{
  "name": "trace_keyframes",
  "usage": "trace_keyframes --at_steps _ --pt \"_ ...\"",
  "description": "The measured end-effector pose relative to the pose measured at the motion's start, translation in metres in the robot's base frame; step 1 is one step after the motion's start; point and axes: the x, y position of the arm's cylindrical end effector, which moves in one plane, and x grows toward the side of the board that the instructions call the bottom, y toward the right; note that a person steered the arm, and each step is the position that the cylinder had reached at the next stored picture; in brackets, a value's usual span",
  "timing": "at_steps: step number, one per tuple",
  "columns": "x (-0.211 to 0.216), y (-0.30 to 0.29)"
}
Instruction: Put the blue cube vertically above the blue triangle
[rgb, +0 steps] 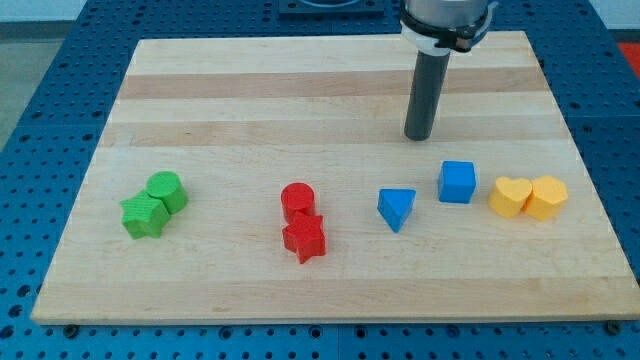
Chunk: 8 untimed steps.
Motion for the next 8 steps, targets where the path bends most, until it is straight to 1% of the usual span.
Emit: trace_keyframes --at_steps 1,2,3,4,5,6,7,8 --pt "0.008 0.0" --pt "0.069 0.0" --pt "0.115 0.0" --pt "0.135 0.01" --pt "0.135 0.062" --pt "0.135 0.062" --pt "0.113 0.06" --pt "0.101 0.049"
